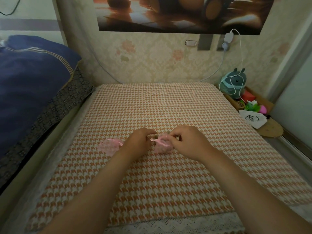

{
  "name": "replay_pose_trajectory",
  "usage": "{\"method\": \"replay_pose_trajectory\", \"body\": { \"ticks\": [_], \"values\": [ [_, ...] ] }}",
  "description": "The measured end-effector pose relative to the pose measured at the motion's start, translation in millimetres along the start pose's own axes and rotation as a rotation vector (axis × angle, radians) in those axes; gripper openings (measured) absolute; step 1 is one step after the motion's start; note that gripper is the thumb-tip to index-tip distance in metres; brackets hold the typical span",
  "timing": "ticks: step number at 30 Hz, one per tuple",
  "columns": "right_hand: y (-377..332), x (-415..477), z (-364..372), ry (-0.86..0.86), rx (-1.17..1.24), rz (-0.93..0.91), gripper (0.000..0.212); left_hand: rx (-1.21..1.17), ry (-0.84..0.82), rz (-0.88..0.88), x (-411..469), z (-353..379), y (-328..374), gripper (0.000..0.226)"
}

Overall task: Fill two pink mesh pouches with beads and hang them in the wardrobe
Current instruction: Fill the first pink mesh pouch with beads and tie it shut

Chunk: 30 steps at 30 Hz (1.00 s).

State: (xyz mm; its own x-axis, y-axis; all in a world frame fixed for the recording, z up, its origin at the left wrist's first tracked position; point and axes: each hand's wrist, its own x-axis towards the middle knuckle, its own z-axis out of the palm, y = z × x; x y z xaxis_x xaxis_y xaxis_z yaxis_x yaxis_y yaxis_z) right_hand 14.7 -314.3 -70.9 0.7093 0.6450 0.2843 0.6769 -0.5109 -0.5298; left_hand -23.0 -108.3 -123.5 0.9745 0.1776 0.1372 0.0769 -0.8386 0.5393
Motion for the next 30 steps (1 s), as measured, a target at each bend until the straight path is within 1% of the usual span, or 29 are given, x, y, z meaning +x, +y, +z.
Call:
{"method": "replay_pose_trajectory", "body": {
  "ticks": [3,4,6,8,11,14,16,18,22,25,27,30],
  "values": [
    [4.1,1.6,2.6,-0.028,-0.007,0.014,0.030,0.087,0.011,0.091,6.5,12.5,-5.5,0.058],
    [5.4,2.2,3.6,-0.036,-0.017,0.020,0.029,0.102,0.009,0.117,9.1,14.7,-7.2,0.061],
    [6.5,2.8,4.5,-0.042,-0.022,0.030,0.030,0.129,0.000,0.170,12.5,16.8,-8.2,0.053],
    [7.3,3.0,3.9,-0.042,-0.014,0.028,0.030,0.138,0.010,0.173,14.6,17.5,-9.5,0.043],
    [8.0,2.7,2.6,-0.034,0.018,0.042,0.026,0.088,0.059,0.074,12.3,14.7,-5.7,0.029],
    [7.0,1.5,2.1,-0.015,0.074,0.051,0.024,0.043,0.059,0.017,9.5,13.4,-6.0,0.021],
    [6.3,-0.3,1.9,-0.012,0.087,0.056,0.024,-0.053,0.086,0.022,5.7,8.8,-2.6,0.017],
    [4.7,-2.3,1.3,-0.025,0.075,0.059,0.026,-0.176,0.149,0.010,2.9,1.0,5.6,0.018],
    [1.6,-5.4,0.1,-0.082,0.071,0.065,0.033,-0.327,0.206,0.023,-4.9,-19.1,33.4,0.008],
    [2.3,-5.5,-0.3,-0.078,0.060,0.090,0.028,-0.362,0.141,0.072,-17.4,-29.2,49.2,0.005],
    [2.3,-5.8,-0.9,-0.065,0.066,0.106,0.025,-0.330,0.080,0.100,-25.6,-29.4,53.2,0.006],
    [1.1,-6.5,-1.6,-0.072,0.062,0.102,0.024,-0.246,0.066,0.115,-33.3,-28.4,54.1,0.005]
  ]
}}
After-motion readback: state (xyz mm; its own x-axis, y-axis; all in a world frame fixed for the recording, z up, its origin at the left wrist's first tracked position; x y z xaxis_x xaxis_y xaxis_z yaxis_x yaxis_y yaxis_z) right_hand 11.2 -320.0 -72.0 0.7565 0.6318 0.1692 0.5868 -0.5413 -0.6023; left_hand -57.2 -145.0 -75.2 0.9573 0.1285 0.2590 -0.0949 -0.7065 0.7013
